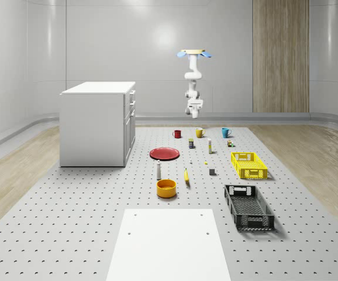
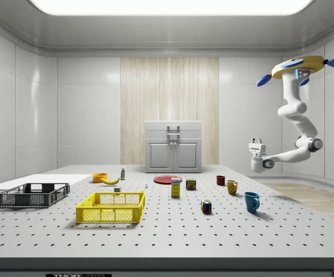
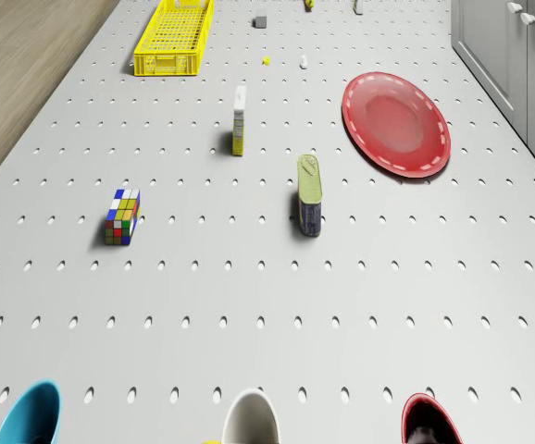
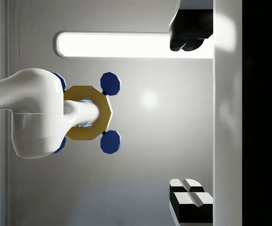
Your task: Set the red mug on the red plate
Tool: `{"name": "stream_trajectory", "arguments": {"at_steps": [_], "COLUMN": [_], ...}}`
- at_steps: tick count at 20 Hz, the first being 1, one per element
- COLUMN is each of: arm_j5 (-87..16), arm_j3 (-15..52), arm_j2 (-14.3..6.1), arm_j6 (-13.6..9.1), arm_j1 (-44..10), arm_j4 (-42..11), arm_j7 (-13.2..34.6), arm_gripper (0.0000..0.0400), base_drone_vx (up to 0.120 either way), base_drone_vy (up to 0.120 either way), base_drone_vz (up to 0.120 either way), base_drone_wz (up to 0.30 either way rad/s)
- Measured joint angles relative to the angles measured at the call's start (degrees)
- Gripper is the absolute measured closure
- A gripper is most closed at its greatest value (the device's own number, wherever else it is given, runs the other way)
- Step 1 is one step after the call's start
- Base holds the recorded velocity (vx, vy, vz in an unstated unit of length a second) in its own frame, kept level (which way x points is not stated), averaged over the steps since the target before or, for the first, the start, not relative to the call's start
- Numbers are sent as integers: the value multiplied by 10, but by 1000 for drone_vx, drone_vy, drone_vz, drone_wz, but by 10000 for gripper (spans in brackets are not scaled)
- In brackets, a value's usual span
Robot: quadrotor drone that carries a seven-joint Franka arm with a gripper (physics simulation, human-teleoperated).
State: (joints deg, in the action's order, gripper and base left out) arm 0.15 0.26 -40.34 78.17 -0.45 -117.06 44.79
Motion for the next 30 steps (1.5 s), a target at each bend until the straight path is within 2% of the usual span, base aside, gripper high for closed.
{"name": "stream_trajectory", "arguments": {"at_steps": [30], "arm_j5": [-36], "arm_j3": [27], "arm_j2": [-9], "arm_j6": [13], "arm_j1": [-9], "arm_j4": [-9], "arm_j7": [4], "arm_gripper": [0], "base_drone_vx": [120], "base_drone_vy": [-120], "base_drone_vz": [0], "base_drone_wz": [0]}}
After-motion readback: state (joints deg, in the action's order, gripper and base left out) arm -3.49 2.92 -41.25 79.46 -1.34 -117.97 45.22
